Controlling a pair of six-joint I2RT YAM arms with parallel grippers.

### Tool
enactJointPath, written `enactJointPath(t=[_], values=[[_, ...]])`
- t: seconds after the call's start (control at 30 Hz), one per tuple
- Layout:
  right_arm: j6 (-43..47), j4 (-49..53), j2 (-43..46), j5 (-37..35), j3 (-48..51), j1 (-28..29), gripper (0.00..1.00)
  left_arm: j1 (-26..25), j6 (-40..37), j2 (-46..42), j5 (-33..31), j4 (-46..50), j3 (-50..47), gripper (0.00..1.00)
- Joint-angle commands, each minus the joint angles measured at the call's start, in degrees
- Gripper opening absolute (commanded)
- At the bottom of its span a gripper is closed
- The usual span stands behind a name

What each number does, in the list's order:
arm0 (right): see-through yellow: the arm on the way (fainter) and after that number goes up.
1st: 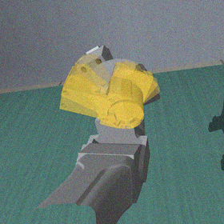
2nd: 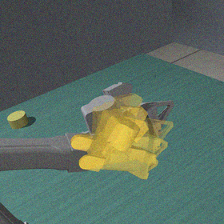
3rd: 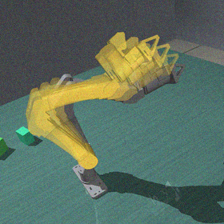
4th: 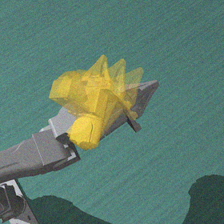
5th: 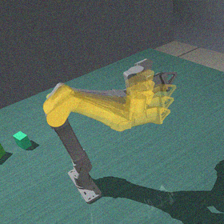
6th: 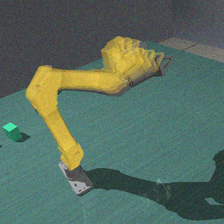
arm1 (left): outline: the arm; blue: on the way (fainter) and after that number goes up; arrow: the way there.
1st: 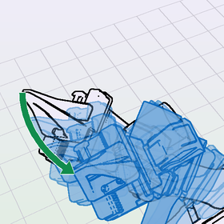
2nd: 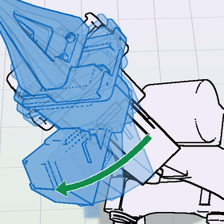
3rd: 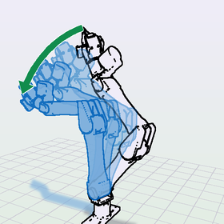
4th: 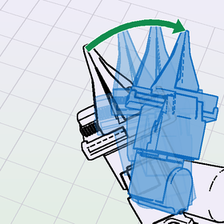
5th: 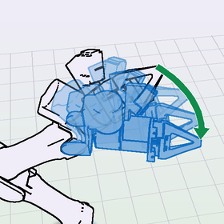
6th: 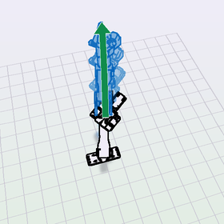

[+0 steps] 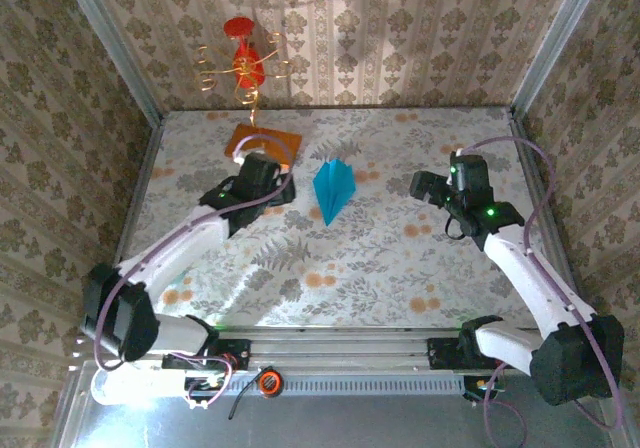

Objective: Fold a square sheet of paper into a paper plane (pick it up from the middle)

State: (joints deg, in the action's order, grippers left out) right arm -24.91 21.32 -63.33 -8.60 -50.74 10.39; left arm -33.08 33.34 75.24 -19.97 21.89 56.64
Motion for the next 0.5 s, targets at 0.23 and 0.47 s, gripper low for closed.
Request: enactJointPath(t=[0.23,0.47], values=[[6.6,-15.3,5.5,-18.1,9.8,-3.9,1.00,15.3,-12.4,-14.1,-8.1,-13.7,-18.4,1.00],[9.1,-29.2,0.6,-18.7,17.6,-6.6,1.00,20.5,-23.0,-11.3,-10.4,-24.9,-24.6,1.00]])
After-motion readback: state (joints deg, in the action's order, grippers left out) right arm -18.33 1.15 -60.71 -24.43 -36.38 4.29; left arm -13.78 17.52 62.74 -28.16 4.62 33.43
